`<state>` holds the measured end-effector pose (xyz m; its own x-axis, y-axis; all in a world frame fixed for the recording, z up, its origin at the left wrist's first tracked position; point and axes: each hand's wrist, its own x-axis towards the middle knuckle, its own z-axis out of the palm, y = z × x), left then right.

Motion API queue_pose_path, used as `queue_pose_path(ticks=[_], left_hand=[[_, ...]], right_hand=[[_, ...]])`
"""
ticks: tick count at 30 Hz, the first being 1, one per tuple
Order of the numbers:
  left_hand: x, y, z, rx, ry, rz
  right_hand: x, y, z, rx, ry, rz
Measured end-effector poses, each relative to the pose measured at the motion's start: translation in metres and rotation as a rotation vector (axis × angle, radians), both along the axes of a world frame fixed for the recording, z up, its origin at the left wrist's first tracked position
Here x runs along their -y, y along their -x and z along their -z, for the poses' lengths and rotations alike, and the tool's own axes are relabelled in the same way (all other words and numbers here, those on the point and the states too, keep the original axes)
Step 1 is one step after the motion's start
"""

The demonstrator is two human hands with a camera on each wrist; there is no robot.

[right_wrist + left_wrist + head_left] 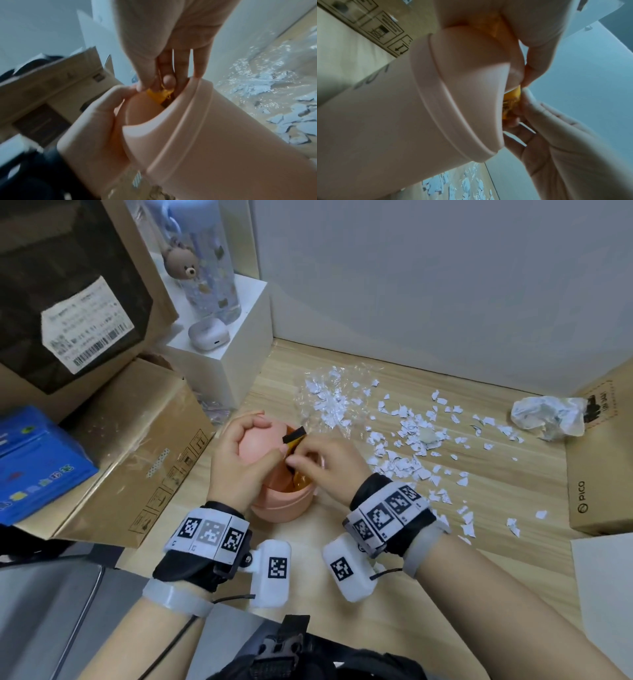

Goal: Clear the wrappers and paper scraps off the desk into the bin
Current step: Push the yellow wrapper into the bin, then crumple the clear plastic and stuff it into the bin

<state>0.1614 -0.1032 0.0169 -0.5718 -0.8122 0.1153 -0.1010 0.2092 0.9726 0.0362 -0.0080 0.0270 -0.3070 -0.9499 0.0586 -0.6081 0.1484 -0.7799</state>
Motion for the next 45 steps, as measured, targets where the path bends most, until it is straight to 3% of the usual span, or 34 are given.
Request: queue_pose_path(ticks=[2,4,12,16,21,23,25,27,29,32,35,37,39,45], left_hand=[[0.0,0.0,0.0,0.005,-0.004,0.003],[0.0,0.001,-0.001,0.008,0.003,0.005],[0.003,-0.001,0.002,-0.012,0.03,0.032],[0.006,-0.002,0.0,0.01,0.032,0.064],[0.014,-0.006,0.0,0.04,0.055,0.043],[0.023,-0.01,0.0,0.043,0.065,0.015],[0.031,-0.013,-0.001,0.045,0.083,-0.008],[0.037,-0.014,-0.002,0.044,0.09,-0.044],[0.043,-0.014,-0.002,0.042,0.072,-0.073],[0.049,-0.011,-0.002,0.05,0.046,-0.089],[0.054,-0.007,-0.001,0.048,0.039,-0.103],[0.055,-0.006,-0.001,0.047,0.042,-0.107],[0.057,-0.005,-0.001,0.062,0.061,-0.116],[0.058,-0.005,-0.006,0.134,0.107,-0.127]], right_hand=[[-0.001,0.005,-0.002,0.05,0.12,0.199],[0.002,0.01,0.0,0.068,0.12,0.253],[-0.005,-0.003,0.01,-0.185,0.175,0.039],[-0.008,-0.023,0.012,-0.493,-0.105,-0.301],[0.012,-0.033,-0.011,-0.566,-0.18,-0.394],[0.025,-0.031,-0.011,-0.462,-0.319,-0.451],[0.034,-0.026,-0.007,-0.245,-0.29,-0.415],[0.037,-0.019,-0.001,0.051,-0.085,-0.227],[0.037,-0.007,0.006,0.26,0.111,0.075],[0.031,0.021,0.025,0.145,0.084,0.452],[0.02,0.048,0.045,0.007,-0.227,0.712],[0.009,0.059,0.053,0.147,-0.438,0.726],[0.0,0.068,0.06,0.344,-0.51,0.685],[-0.011,0.074,0.053,0.564,-0.4,0.528]])
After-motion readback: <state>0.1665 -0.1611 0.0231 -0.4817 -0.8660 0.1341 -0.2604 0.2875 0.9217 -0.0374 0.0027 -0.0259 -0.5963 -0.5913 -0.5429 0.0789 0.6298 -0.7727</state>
